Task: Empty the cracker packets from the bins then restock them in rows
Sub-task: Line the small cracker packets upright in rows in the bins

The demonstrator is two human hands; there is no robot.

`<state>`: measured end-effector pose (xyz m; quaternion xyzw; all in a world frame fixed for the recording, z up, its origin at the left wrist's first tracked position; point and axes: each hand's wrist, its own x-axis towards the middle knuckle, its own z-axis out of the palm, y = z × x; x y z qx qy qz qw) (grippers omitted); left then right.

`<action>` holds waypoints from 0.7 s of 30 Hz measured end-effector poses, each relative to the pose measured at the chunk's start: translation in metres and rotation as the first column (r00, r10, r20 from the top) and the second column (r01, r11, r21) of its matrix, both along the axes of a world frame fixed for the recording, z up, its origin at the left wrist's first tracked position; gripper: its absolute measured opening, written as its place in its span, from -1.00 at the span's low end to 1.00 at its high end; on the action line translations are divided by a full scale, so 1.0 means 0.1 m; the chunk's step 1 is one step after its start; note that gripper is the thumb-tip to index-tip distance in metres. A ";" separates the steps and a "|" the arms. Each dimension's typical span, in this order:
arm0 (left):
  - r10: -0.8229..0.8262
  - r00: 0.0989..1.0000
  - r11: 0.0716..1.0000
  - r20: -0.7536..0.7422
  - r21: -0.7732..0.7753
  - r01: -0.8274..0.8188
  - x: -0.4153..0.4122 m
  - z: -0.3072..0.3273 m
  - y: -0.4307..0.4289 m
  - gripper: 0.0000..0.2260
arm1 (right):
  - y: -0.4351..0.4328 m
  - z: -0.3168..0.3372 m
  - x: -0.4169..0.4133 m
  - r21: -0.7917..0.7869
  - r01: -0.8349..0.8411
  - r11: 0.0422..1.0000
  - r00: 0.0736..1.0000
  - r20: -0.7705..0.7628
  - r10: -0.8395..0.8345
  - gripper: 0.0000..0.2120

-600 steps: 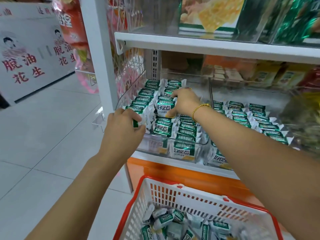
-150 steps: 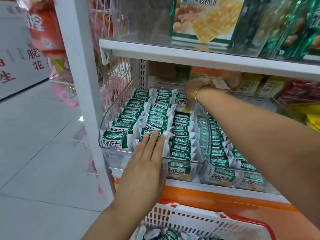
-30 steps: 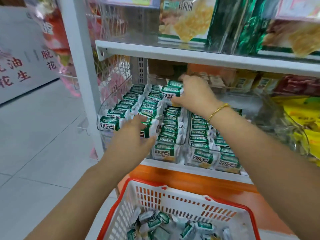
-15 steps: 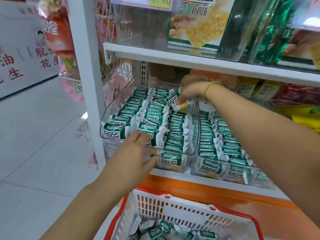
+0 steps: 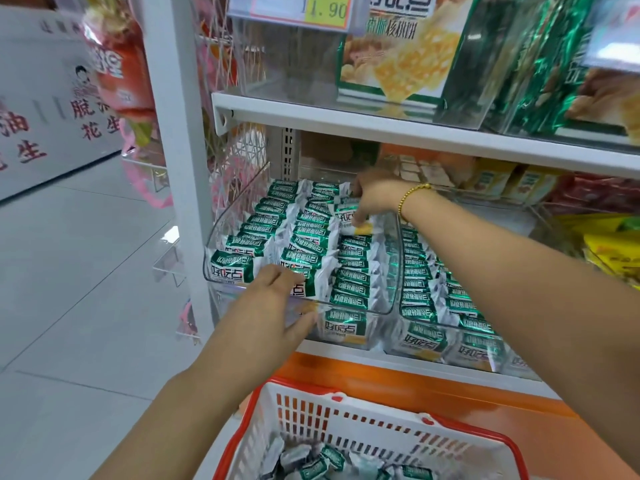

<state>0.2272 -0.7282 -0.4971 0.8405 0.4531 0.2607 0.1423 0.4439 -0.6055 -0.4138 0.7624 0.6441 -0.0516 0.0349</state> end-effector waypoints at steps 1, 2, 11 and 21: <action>0.000 1.000 1.000 -0.009 -0.002 0.000 0.00 -0.01 -0.01 -0.56 | -0.04 -0.02 0.01 -0.009 -0.010 1.000 0.999 0.046 0.010 -0.53; -0.001 1.000 1.000 -0.016 -0.001 0.001 0.00 0.00 -0.01 -0.56 | -0.07 -0.04 0.02 -0.001 -0.018 1.000 0.995 0.094 0.018 -0.52; 0.026 0.998 0.997 -0.049 0.070 -0.022 0.01 -0.06 -0.18 -0.59 | -0.29 -0.12 -0.03 0.142 -0.138 0.980 0.976 0.188 0.110 -0.81; -0.173 0.920 0.974 -0.352 -0.198 0.107 0.16 -0.74 -0.76 -0.76 | -2.14 -0.55 -0.02 0.061 -0.283 0.957 0.903 -0.321 0.288 -0.70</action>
